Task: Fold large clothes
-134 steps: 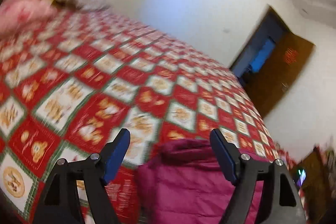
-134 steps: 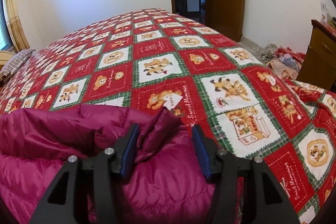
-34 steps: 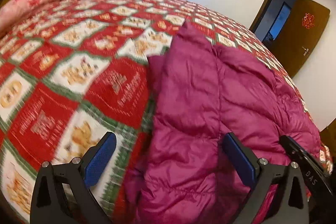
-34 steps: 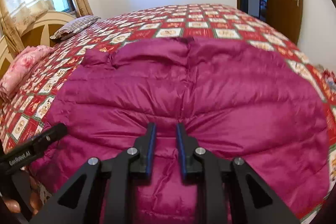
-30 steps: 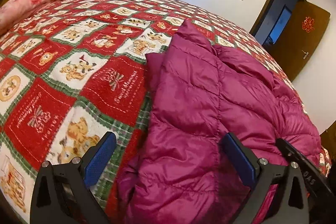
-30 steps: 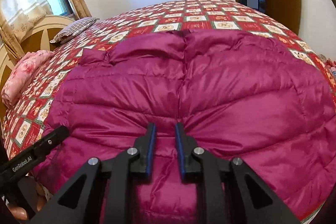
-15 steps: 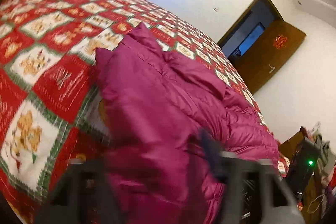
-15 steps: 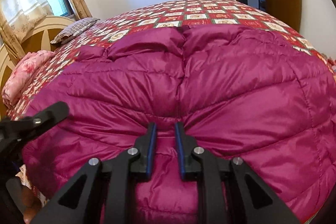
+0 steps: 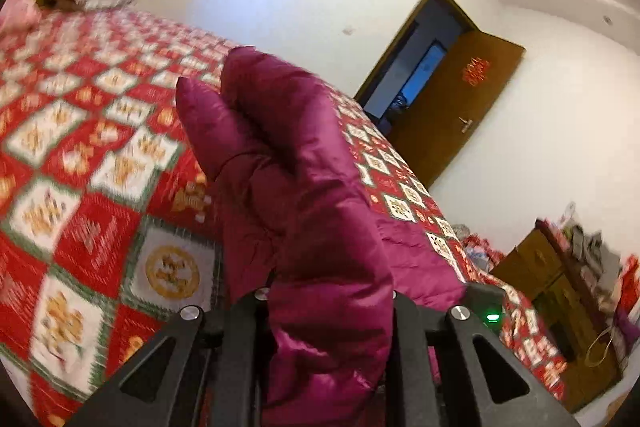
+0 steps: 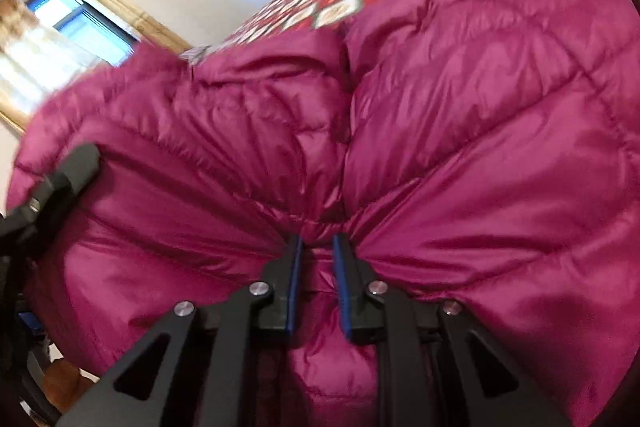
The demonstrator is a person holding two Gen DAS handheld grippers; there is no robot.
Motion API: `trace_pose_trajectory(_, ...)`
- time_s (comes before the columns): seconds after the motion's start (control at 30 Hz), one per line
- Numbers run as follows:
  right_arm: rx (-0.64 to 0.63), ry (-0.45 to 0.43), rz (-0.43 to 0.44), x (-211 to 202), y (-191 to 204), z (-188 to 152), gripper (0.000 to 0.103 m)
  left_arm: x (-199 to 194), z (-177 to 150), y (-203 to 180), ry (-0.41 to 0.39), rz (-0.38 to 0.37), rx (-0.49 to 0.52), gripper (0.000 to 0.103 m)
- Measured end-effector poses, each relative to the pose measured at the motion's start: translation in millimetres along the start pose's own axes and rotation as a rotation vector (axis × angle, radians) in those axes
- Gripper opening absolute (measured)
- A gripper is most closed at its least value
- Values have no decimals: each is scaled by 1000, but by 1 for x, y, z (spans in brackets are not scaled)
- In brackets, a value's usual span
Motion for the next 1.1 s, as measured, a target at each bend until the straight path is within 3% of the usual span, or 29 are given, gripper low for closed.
trace_pose_trajectory(0.1,23,85,116,16,17,-12,17,-9,5,-14,0,29,98,17)
trace_pose_trajectory(0.17,10,118,143,20,23,-16,17,-9,3,-22,6,64,170,17)
trace_pose_trajectory(0.33,1,79,174,-18,13,-3,19,-4,3,-44,1,70,310,17)
trace_pose_trajectory(0.5,28,-65,111,-85,-27,19,19,21,-6,-79,29,51,422,17)
trace_pose_trajectory(0.67,79,-211,-12,-144,-76,31,19,52,-25,-112,91,29,523,17)
trace_pose_trajectory(0.93,118,-287,-89,-178,-106,34,23,96,-69,-150,188,37,649,17)
trace_pose_trajectory(0.97,121,-288,-91,-181,-107,35,30,98,-73,-152,194,34,652,17)
trace_pose_trajectory(1.0,123,-290,-87,-185,-106,39,47,101,-77,-154,200,25,651,17)
trace_pose_trajectory(1.07,131,-299,-65,-188,-108,45,71,107,-84,-157,216,7,653,17)
trace_pose_trajectory(1.1,133,-308,-54,-187,-109,52,72,110,-88,-159,221,3,662,17)
Point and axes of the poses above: each gripper's, at about its wrist camera, not at the fingertips, and x roughly the way its jaws point, y to its left, z to its top, the point moved 3 cm from there along x, roughly the way its jaws point, and after that the axes turned 11 degrees about x, right-handed, at the moved point
